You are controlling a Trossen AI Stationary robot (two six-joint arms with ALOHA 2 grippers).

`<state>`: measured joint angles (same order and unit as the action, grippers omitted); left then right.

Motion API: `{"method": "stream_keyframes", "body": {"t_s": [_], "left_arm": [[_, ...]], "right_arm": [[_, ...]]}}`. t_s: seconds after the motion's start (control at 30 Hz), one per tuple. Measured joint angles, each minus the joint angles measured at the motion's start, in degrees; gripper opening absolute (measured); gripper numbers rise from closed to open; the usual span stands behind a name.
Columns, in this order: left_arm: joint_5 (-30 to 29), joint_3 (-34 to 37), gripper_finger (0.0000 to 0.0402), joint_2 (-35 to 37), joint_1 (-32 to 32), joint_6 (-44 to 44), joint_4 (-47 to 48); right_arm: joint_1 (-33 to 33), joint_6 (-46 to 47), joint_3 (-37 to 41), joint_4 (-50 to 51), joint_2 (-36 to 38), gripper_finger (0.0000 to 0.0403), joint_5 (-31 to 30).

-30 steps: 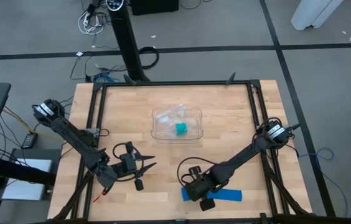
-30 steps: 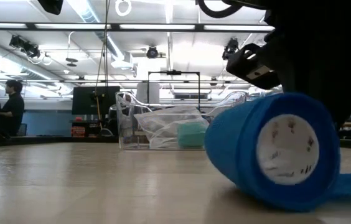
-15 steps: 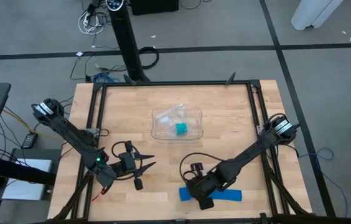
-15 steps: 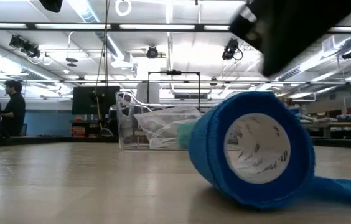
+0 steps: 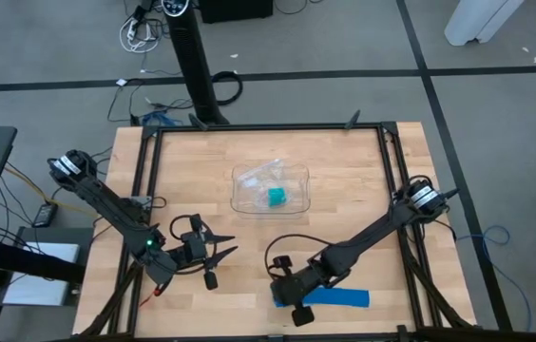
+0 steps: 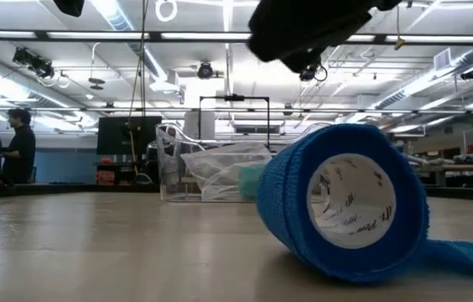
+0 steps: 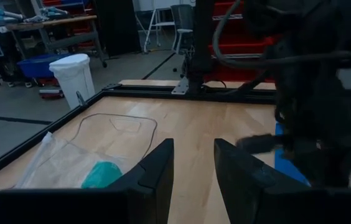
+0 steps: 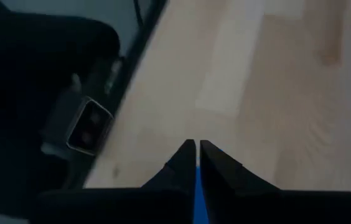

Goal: Roll bandage
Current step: Roll the blue bandage

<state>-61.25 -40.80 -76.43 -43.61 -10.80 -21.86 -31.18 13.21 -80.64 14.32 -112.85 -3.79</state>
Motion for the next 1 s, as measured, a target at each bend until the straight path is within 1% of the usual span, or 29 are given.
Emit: {"method": "stream_keyframes", "body": {"t_s": [0.1,0.3,0.83,1.0], "left_arm": [[0.0,0.0,0.0121,0.0,0.0,-0.3,0.3],[0.0,0.0,0.0121,0.0,0.0,-0.4,0.5],[0.0,0.0,0.0121,0.0,0.1,-0.4,0.5],[0.0,0.0,0.0121,0.0,0.0,-0.4,0.5]], "right_arm": [[0.6,0.0,0.1,0.3,-0.9,0.0021,1.1],[0.7,0.0,0.1,1.1,-1.5,0.0021,1.5],[-0.7,3.6,0.0,9.5,-1.3,0.0021,2.0],[-1.4,5.2,-0.1,12.9,-1.1,0.0021,3.2]]}}
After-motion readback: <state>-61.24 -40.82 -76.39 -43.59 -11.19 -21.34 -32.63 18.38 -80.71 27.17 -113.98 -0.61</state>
